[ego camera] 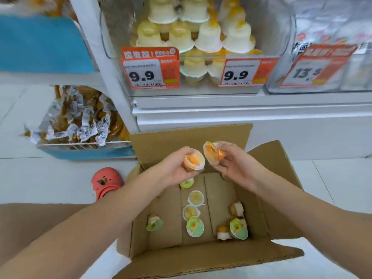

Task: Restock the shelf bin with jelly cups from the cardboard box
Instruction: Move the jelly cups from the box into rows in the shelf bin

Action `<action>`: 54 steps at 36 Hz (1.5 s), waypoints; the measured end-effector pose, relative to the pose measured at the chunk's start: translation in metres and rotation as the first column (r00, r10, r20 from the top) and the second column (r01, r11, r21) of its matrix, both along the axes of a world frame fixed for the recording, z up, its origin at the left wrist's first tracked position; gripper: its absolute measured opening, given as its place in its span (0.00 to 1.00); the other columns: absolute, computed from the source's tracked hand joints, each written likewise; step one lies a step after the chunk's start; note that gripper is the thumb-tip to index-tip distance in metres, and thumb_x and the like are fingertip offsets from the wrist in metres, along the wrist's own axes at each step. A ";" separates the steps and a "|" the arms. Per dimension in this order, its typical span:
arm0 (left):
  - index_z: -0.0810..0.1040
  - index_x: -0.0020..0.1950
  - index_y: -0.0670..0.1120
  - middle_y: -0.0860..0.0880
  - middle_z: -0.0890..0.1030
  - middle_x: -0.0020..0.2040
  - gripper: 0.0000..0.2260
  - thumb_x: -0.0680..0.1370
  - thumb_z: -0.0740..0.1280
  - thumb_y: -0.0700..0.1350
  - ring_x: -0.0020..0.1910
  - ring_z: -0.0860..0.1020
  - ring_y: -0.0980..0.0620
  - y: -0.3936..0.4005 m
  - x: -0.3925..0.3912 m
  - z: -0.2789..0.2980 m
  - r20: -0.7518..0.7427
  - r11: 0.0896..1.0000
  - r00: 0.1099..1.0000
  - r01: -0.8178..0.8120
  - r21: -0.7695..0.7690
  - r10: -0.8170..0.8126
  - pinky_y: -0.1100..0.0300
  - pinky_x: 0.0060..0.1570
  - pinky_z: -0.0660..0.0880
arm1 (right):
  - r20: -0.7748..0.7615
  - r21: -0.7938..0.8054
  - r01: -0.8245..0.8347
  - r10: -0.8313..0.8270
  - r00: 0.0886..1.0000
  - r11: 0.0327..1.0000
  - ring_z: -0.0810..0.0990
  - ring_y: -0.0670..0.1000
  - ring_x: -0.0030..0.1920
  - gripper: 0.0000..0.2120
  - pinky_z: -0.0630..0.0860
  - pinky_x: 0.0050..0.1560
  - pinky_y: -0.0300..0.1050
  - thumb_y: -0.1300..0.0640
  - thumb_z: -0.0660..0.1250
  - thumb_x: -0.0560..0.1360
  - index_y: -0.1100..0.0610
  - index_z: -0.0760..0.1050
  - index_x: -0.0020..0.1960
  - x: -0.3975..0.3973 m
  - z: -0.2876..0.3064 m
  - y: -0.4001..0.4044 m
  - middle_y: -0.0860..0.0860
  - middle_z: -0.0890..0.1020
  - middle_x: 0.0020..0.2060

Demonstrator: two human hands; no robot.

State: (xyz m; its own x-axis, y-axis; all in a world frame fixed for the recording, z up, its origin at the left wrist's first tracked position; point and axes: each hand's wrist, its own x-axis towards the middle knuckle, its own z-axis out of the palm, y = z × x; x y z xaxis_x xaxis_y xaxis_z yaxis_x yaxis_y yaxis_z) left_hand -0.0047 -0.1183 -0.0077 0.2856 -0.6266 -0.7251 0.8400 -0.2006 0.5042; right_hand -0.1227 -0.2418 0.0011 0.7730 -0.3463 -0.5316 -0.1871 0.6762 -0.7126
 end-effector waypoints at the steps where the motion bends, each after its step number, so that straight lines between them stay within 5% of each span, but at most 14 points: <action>1: 0.73 0.48 0.41 0.41 0.78 0.46 0.10 0.80 0.56 0.45 0.45 0.77 0.46 0.002 0.003 0.016 -0.064 0.998 0.998 -0.016 -0.053 0.012 0.50 0.48 0.74 | 0.044 -0.069 -0.027 0.030 0.999 0.997 0.80 0.52 0.47 0.17 0.77 0.54 0.46 0.59 0.68 0.74 0.62 0.74 0.61 0.002 0.014 0.003 0.56 0.80 0.49; 3: 0.72 0.60 0.37 0.36 0.78 0.54 0.18 0.81 0.52 0.48 0.53 0.76 0.41 0.007 0.009 0.047 -0.111 0.988 0.994 0.000 -0.156 -0.017 0.46 0.52 0.73 | 0.074 -0.272 -0.063 0.086 0.994 0.960 0.80 0.52 0.50 0.19 0.79 0.53 0.42 0.61 0.68 0.75 0.63 0.72 0.64 0.003 0.039 0.010 0.57 0.80 0.51; 6: 0.67 0.67 0.35 0.35 0.75 0.62 0.18 0.80 0.53 0.42 0.59 0.75 0.39 0.017 0.011 0.085 -0.047 0.962 0.996 0.059 -0.265 -0.074 0.41 0.58 0.71 | 0.046 -0.633 -0.087 0.150 0.988 0.769 0.80 0.46 0.48 0.16 0.76 0.45 0.31 0.62 0.70 0.73 0.57 0.74 0.61 0.003 0.069 0.016 0.52 0.81 0.50; 10: 0.68 0.68 0.34 0.36 0.73 0.66 0.22 0.74 0.63 0.36 0.65 0.73 0.39 0.025 0.007 0.110 0.070 0.922 0.993 0.118 -0.370 -0.099 0.45 0.60 0.74 | 0.125 -0.722 -0.084 0.249 0.960 0.687 0.80 0.45 0.52 0.17 0.75 0.49 0.35 0.57 0.72 0.70 0.52 0.74 0.58 0.001 0.093 0.012 0.47 0.80 0.52; 16: 0.80 0.54 0.43 0.42 0.80 0.54 0.29 0.56 0.83 0.42 0.49 0.81 0.46 0.020 0.002 0.117 0.038 0.894 0.994 0.107 -0.435 -0.100 0.55 0.48 0.80 | 0.190 -0.774 -0.085 0.359 0.914 0.627 0.79 0.46 0.56 0.22 0.76 0.50 0.36 0.59 0.73 0.66 0.55 0.74 0.60 -0.003 0.117 0.006 0.48 0.80 0.56; 18: 0.77 0.56 0.46 0.43 0.80 0.51 0.31 0.56 0.83 0.44 0.44 0.81 0.45 0.019 0.000 0.116 0.050 0.896 0.991 0.136 -0.422 -0.126 0.53 0.46 0.80 | 0.188 -0.809 -0.074 0.376 0.907 0.583 0.78 0.45 0.57 0.20 0.75 0.52 0.35 0.64 0.73 0.68 0.57 0.75 0.59 -0.002 0.121 0.005 0.49 0.79 0.56; 22: 0.76 0.59 0.46 0.41 0.80 0.57 0.31 0.59 0.82 0.45 0.52 0.81 0.39 0.019 -0.003 0.119 0.057 0.891 0.987 0.160 -0.424 -0.150 0.43 0.49 0.78 | 0.170 -0.841 -0.073 0.389 0.905 0.536 0.78 0.47 0.58 0.19 0.76 0.58 0.42 0.61 0.73 0.70 0.52 0.75 0.60 -0.002 0.116 0.005 0.46 0.80 0.56; 27: 0.75 0.62 0.40 0.35 0.78 0.61 0.28 0.63 0.78 0.39 0.55 0.81 0.41 0.020 -0.001 0.127 0.018 0.877 0.998 0.062 -0.476 -0.061 0.51 0.48 0.80 | 0.198 -0.843 -0.034 0.369 0.908 0.537 0.78 0.48 0.58 0.19 0.75 0.58 0.41 0.63 0.73 0.71 0.53 0.77 0.60 0.004 0.120 0.006 0.45 0.81 0.55; 31: 0.73 0.66 0.37 0.34 0.75 0.63 0.37 0.58 0.81 0.37 0.61 0.77 0.39 0.019 0.000 0.133 0.067 0.856 0.996 0.083 -0.510 -0.056 0.50 0.53 0.79 | 0.182 -0.829 -0.072 0.390 0.903 0.554 0.79 0.48 0.57 0.22 0.76 0.59 0.44 0.57 0.74 0.68 0.51 0.76 0.61 0.009 0.129 0.003 0.46 0.81 0.54; 35: 0.75 0.63 0.36 0.33 0.77 0.59 0.34 0.59 0.81 0.40 0.53 0.81 0.38 0.015 -0.003 0.137 0.059 0.883 0.998 0.018 -0.470 0.011 0.51 0.49 0.80 | 0.127 -0.834 -0.160 0.465 0.876 0.528 0.77 0.48 0.59 0.29 0.77 0.58 0.43 0.65 0.77 0.65 0.50 0.73 0.63 0.010 0.136 -0.001 0.47 0.78 0.57; 41: 0.73 0.63 0.40 0.39 0.83 0.50 0.28 0.64 0.72 0.47 0.41 0.84 0.45 0.014 -0.001 0.151 0.295 0.956 0.955 0.127 -0.264 -0.045 0.58 0.36 0.81 | 0.102 -0.891 -0.094 0.399 0.911 0.444 0.79 0.47 0.54 0.29 0.79 0.49 0.40 0.63 0.79 0.63 0.51 0.76 0.61 0.009 0.141 -0.003 0.43 0.79 0.53; 47: 0.78 0.55 0.39 0.40 0.83 0.49 0.18 0.66 0.70 0.40 0.44 0.84 0.48 0.018 0.000 0.156 0.315 0.921 0.941 0.223 -0.318 -0.119 0.58 0.43 0.81 | 0.137 -0.848 -0.117 0.427 0.894 0.517 0.78 0.51 0.57 0.28 0.79 0.55 0.45 0.66 0.77 0.64 0.51 0.76 0.61 0.007 0.140 -0.004 0.45 0.79 0.53; 54: 0.77 0.59 0.40 0.40 0.83 0.51 0.23 0.66 0.72 0.44 0.46 0.83 0.49 0.016 -0.001 0.154 0.424 0.936 0.898 0.238 -0.257 -0.112 0.58 0.47 0.81 | 0.161 -0.845 -0.097 0.423 0.892 0.527 0.79 0.50 0.55 0.27 0.78 0.57 0.47 0.63 0.76 0.63 0.54 0.75 0.61 0.009 0.139 -0.002 0.45 0.79 0.52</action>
